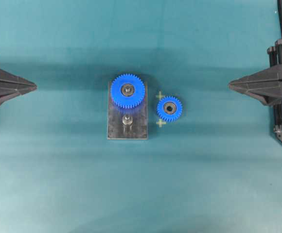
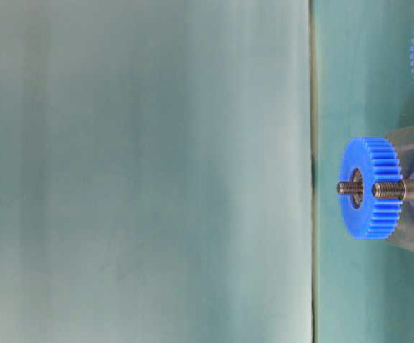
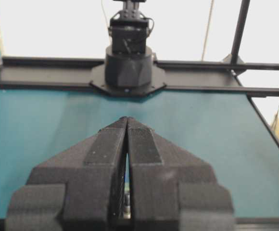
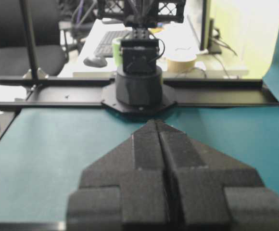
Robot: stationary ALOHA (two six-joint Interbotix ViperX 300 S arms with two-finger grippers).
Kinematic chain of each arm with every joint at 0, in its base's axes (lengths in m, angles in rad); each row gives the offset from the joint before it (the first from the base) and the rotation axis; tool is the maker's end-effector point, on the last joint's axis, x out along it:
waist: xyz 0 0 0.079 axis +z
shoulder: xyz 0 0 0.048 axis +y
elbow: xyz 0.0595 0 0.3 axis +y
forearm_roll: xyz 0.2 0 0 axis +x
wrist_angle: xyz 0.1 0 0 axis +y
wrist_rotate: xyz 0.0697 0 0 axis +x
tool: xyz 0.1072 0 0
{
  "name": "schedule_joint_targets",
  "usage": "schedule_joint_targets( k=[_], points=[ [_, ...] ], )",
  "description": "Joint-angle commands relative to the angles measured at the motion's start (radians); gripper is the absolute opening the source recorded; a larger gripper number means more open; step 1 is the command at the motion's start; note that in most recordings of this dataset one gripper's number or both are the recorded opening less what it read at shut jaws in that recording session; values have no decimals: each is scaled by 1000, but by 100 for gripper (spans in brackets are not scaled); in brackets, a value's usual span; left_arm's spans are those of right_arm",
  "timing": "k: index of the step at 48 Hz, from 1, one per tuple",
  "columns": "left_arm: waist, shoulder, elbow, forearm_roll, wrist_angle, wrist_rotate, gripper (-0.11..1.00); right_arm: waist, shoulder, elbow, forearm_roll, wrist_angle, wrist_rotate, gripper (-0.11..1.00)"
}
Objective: Fit the small gear onto the shaft.
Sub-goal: 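Move the right gripper from rest toward the small blue gear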
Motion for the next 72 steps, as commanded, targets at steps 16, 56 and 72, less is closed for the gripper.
schedule_joint_targets(
  k=[16, 56, 72],
  points=[
    [-6, 92, -123, 8, 293, -34, 0, -49, 14, -71, 132, 351, 104, 1],
    [-25, 377, -245, 11, 468, -28, 0, -123, 594, -367, 104, 818, 215, 1],
    [-26, 371, -230, 14, 468, -28, 0, -169, 828, -463, 104, 824, 219, 53]
  ],
)
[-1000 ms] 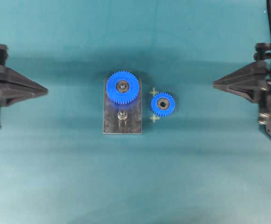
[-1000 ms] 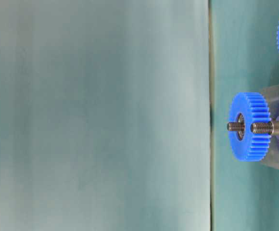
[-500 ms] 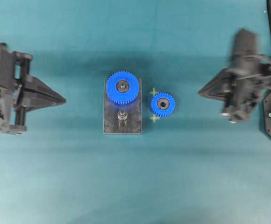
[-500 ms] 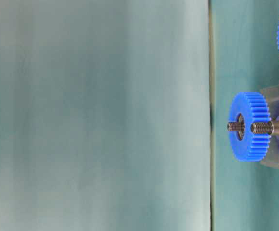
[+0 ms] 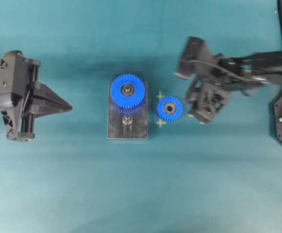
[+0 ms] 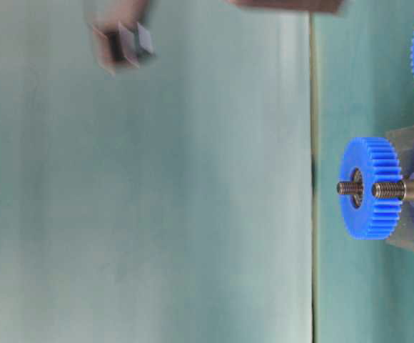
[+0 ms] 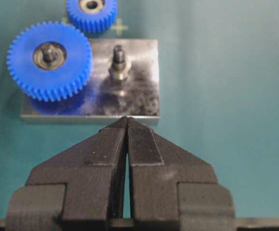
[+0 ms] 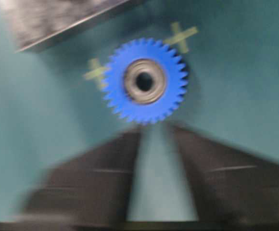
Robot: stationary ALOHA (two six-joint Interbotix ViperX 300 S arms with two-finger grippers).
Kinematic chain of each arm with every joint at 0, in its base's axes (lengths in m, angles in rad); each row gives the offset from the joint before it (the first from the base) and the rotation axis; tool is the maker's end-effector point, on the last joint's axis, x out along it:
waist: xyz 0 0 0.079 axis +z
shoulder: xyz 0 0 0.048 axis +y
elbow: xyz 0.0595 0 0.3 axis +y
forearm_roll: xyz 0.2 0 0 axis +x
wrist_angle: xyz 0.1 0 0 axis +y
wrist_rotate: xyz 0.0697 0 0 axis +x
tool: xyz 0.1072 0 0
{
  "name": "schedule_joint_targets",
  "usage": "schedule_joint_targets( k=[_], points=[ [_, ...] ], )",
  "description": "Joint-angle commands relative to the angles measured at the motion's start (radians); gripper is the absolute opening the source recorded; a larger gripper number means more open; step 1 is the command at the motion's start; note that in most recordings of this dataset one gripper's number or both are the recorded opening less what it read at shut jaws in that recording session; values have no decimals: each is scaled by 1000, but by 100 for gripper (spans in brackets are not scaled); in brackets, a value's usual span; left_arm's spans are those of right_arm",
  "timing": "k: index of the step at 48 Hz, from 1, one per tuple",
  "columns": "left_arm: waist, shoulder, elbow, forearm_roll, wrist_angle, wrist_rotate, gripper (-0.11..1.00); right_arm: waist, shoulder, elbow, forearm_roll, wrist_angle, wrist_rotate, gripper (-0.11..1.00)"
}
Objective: Fit the small gear onto the shaft.
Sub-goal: 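Move the right gripper from rest toward the small blue gear, then lower the right gripper over the small blue gear and grasp it, then lift the small gear and carry it left over the empty shaft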
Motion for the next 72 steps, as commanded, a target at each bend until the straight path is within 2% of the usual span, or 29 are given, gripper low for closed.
schedule_joint_targets(
  k=[1, 5, 8, 12, 36, 44, 48, 56, 63, 72],
  points=[
    [0, -6, -11, 3, -3, 0, 0, -12, 49, -48, -2, 2, 9, 59],
    [-2, -6, -11, 3, -3, 0, 0, -20, 100, -72, -2, 3, 8, 83],
    [0, -8, -11, 2, -3, 0, 0, -28, 138, -91, -2, 2, 6, 92],
    [0, -9, -9, 2, -3, 0, 0, -31, 183, -109, -2, 5, 3, 89],
    [-2, -12, 3, 2, -17, 0, 0, -32, 293, -161, -5, 67, 8, 88],
    [0, -14, 9, 3, -44, -2, 0, -32, 310, -167, -5, 67, 12, 81],
    [0, -12, 11, 3, -46, -2, 0, -32, 311, -172, -2, 75, 12, 70],
    [0, -12, 18, 3, -48, -2, 0, -28, 310, -199, 2, 133, 12, 37],
    [0, -12, 20, 3, -48, -2, 0, -12, 287, -249, 20, 189, 15, 37],
    [0, -12, 20, 3, -48, -8, 0, 25, 250, -390, 37, 265, 15, 37]
  ],
)
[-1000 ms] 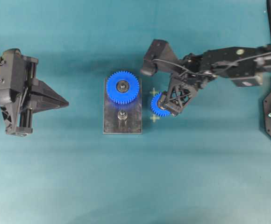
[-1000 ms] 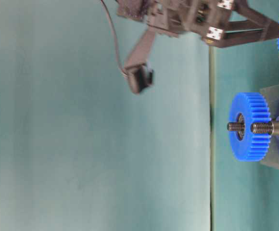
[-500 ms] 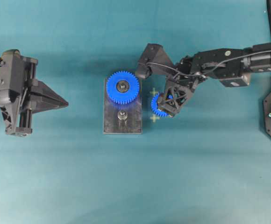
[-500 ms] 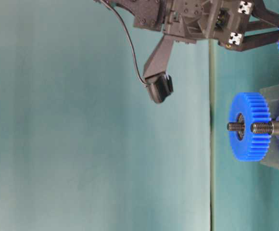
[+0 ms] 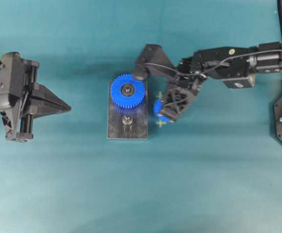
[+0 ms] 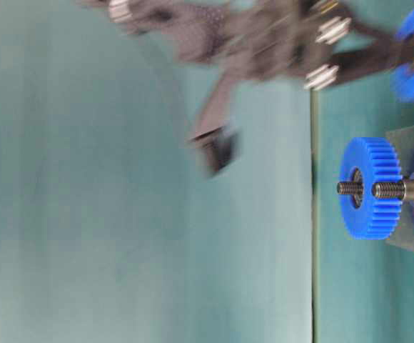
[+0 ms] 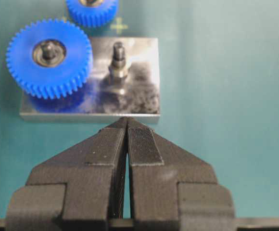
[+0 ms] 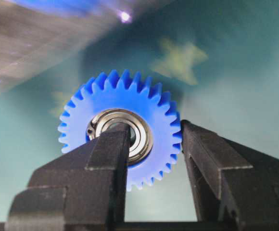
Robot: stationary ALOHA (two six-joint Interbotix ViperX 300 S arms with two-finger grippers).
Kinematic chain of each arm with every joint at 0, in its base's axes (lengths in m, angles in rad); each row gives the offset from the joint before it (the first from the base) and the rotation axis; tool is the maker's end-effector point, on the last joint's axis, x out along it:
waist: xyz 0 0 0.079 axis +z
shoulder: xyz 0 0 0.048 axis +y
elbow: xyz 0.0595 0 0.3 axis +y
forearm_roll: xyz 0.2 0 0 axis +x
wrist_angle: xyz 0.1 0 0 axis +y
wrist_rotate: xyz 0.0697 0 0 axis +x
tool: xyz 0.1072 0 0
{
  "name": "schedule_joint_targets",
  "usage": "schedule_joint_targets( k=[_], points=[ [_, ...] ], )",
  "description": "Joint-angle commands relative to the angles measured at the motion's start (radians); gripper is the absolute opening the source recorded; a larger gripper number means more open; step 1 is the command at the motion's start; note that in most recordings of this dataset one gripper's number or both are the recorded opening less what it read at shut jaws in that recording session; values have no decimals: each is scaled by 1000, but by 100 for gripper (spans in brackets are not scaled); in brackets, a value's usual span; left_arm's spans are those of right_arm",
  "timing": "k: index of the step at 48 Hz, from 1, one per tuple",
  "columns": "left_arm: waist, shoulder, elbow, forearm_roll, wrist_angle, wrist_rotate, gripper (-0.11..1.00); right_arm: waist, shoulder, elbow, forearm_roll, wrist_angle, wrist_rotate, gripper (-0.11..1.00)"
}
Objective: Fit the small gear onto the shaft.
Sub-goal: 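Lift the small gear and carry it left over the empty shaft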
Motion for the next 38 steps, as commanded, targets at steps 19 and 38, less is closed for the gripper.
schedule_joint_targets(
  k=[19, 38],
  points=[
    [0, -3, -9, 2, -9, -8, 0, 74, 78, -319, 5, 118, -2, 37],
    [0, -2, -9, 3, -9, -9, 0, 78, 144, -345, 0, 124, 0, 37]
  ],
)
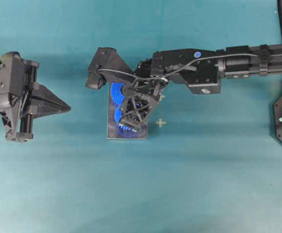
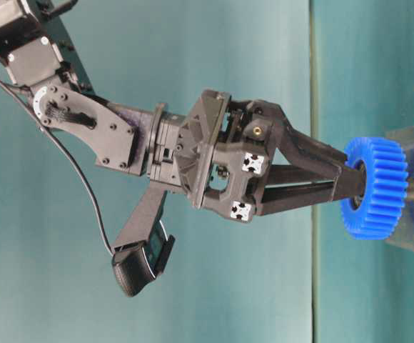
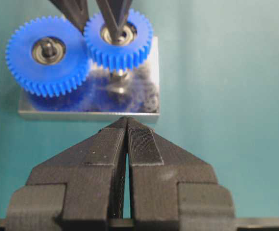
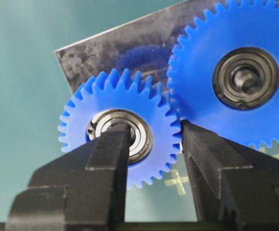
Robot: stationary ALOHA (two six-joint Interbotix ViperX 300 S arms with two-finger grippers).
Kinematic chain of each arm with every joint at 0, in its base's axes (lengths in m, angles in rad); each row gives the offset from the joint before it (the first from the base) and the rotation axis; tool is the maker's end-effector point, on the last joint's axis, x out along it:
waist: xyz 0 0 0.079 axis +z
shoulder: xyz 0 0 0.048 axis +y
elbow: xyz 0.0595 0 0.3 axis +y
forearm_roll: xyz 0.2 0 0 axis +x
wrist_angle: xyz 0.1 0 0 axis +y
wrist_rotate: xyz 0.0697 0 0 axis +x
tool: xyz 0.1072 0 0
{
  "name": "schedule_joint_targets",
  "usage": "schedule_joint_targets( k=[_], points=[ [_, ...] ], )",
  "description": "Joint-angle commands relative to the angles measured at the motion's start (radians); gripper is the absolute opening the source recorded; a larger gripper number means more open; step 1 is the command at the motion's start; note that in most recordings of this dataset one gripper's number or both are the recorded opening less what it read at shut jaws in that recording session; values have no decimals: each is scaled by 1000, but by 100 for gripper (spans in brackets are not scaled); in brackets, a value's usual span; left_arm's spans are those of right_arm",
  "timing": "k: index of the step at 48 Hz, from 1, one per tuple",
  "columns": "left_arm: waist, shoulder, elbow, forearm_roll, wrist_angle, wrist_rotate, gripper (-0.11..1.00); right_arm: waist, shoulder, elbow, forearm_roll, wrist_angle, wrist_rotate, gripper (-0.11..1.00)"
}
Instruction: Fit the small gear onto the shaft.
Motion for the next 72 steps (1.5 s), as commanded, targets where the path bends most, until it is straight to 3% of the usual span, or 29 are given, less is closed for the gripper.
schedule_joint_targets(
  k=[1, 33, 40, 55, 63, 72],
  points=[
    [0, -3, -11, 3, -9, -2, 0, 3, -6, -18, -2, -3, 0, 36],
    [0, -5, -11, 3, -11, -3, 0, 2, 23, -25, -2, 46, 12, 37],
    [0, -5, -9, 3, -11, -5, 0, 2, 23, -37, -2, 48, 11, 58],
    [0, -2, -9, 2, -20, -6, 0, 0, 8, -74, -2, 98, 12, 57],
    [0, 0, -9, 3, -23, -8, 0, 3, 3, -130, -3, 195, 11, 51],
    [0, 2, -11, 2, -28, -8, 0, 9, 15, -183, -20, 224, -5, 21]
  ],
)
